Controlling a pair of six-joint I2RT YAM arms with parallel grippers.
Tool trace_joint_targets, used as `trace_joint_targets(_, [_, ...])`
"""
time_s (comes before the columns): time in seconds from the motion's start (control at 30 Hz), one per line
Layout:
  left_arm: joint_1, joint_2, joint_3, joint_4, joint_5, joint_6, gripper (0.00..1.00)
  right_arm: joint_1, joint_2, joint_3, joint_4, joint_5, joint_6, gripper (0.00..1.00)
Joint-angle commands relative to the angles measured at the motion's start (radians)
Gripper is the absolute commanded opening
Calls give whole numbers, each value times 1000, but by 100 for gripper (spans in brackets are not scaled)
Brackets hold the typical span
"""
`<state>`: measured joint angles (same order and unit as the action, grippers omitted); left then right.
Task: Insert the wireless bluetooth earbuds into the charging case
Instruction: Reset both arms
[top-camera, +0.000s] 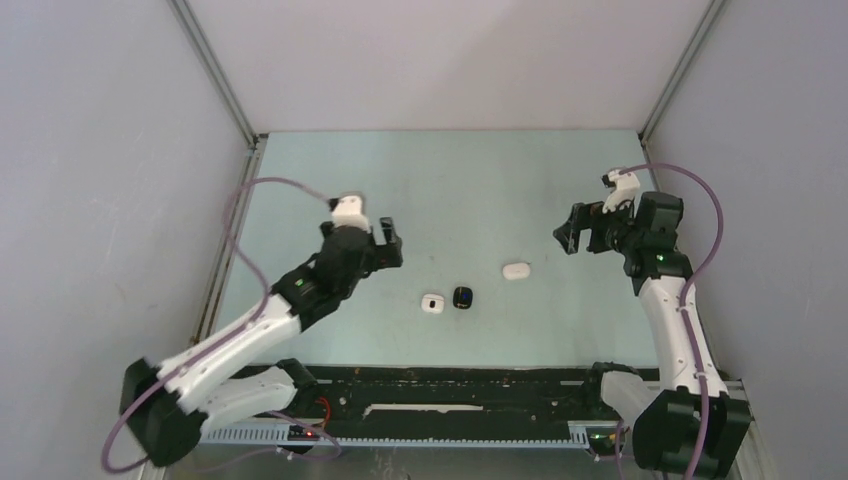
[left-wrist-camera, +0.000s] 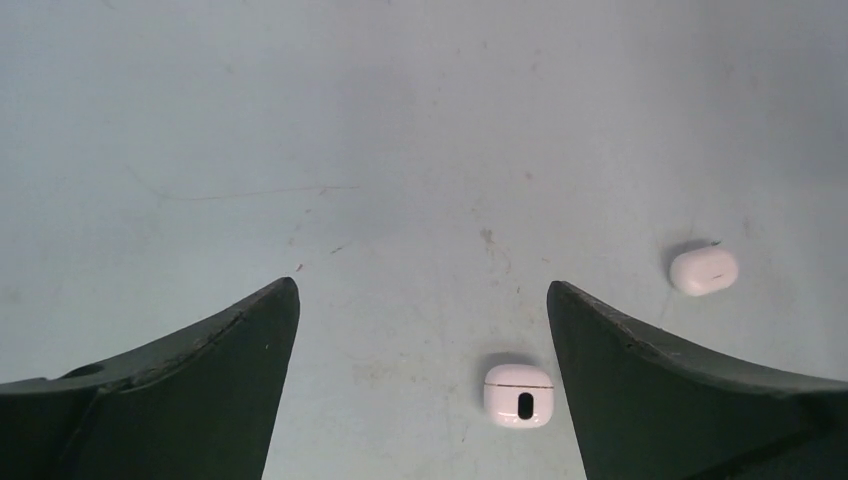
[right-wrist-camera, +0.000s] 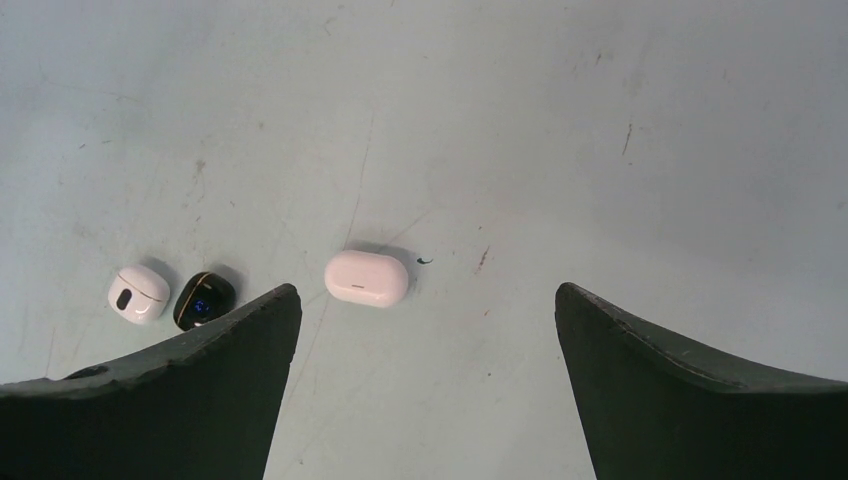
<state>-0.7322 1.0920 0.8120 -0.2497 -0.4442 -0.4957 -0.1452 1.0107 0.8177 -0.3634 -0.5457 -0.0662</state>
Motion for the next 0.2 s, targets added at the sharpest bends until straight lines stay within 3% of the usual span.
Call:
trace_joint_targets(0.0, [-4,-309,-94,43,-148,-17,100,7,26,6,41,3,11,100])
trace_joint_targets(0.17, [-1,-409,32,-192,-201,131,100,20,13,6,49,-20,17,100])
